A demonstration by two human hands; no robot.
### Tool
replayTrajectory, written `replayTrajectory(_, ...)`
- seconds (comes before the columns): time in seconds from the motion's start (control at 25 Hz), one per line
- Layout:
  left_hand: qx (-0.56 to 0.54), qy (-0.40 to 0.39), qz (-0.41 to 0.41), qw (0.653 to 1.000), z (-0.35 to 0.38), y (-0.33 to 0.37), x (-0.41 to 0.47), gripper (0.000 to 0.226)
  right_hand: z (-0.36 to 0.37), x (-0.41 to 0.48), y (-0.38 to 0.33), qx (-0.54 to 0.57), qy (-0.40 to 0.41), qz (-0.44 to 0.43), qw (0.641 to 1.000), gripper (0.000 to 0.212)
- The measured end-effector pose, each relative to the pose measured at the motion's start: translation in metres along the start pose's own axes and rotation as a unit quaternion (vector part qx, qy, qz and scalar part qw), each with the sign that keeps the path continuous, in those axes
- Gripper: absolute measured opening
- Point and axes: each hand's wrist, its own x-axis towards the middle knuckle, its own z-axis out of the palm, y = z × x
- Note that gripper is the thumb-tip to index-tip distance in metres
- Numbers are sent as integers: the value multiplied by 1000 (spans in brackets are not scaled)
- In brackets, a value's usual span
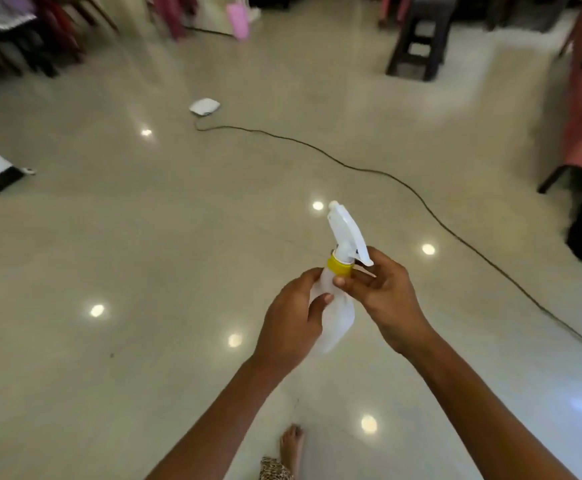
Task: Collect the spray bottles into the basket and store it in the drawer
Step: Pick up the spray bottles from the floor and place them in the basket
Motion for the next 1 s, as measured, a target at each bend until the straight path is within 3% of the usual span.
replayTrajectory(0.24, 9, 137, -103, 985, -57, 33, -88, 35, 66, -54, -43, -8, -105, -19, 994, 33)
replayTrajectory(0.44, 3, 251, -198, 948, -102, 28, -187, 32, 144, -111, -53, -48, -244, -10, 968, 33)
replayTrajectory(0.64, 12, 370, -280, 886, -147, 6, -309, 34, 242, -195, -43, -84, -399, 6, 913, 30)
replayTrajectory(0.72, 21, 385, -298, 873, -158, 9, -333, 34, 264, -213, -42, -91, -415, -2, 905, 31)
replayTrajectory(1.0, 84, 528, -405, 742, -215, -9, -554, 39, 404, -406, -18, -110, -607, -37, 786, 39)
